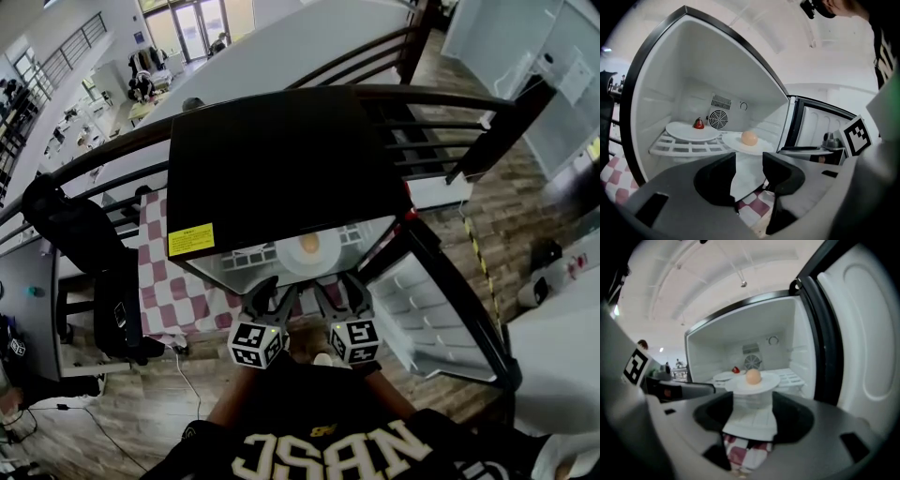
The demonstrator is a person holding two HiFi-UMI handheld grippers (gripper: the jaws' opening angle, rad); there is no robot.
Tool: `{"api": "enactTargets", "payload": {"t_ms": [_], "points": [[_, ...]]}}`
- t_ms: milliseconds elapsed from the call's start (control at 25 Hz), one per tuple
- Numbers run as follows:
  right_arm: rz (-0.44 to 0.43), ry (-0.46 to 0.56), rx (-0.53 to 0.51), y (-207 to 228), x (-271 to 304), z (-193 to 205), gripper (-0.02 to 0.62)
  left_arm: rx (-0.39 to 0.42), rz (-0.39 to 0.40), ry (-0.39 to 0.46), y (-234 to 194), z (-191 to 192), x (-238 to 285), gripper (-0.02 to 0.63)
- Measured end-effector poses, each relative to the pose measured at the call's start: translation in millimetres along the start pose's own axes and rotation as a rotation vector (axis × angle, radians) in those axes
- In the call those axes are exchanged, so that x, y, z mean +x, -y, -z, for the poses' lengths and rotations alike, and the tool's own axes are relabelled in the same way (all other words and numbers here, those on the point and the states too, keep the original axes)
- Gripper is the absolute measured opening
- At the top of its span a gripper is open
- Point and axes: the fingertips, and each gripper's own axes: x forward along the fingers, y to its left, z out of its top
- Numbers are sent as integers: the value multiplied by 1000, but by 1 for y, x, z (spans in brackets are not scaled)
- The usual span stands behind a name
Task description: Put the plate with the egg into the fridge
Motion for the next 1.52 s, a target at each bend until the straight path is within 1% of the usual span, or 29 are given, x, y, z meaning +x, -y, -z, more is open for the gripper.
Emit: {"api": "enactTargets", "payload": {"t_ms": [80,160,280,480,560,680,1040,1160,1520], "points": [[11,3,-24,-2,0,2,260,46,-3,17,3,-2,1,192],[27,18,-45,-2,0,3,219,74,-3,41,4,-4,3,189],[45,38,-78,-1,2,3,181,110,-16,77,3,-5,6,151],[56,36,-78,-4,8,0,136,159,-44,55,-1,0,13,80],[57,37,-84,-6,9,-1,112,160,-54,49,-3,2,14,46],[57,42,-105,-9,12,-1,90,150,-57,44,-6,4,16,32],[58,33,-98,-10,20,-1,83,144,-38,30,-2,4,27,31],[60,26,-92,-10,22,-1,83,145,-41,31,-4,3,31,31],[73,21,-85,-1,33,-8,81,139,-49,-1,-9,-1,47,31]]}}
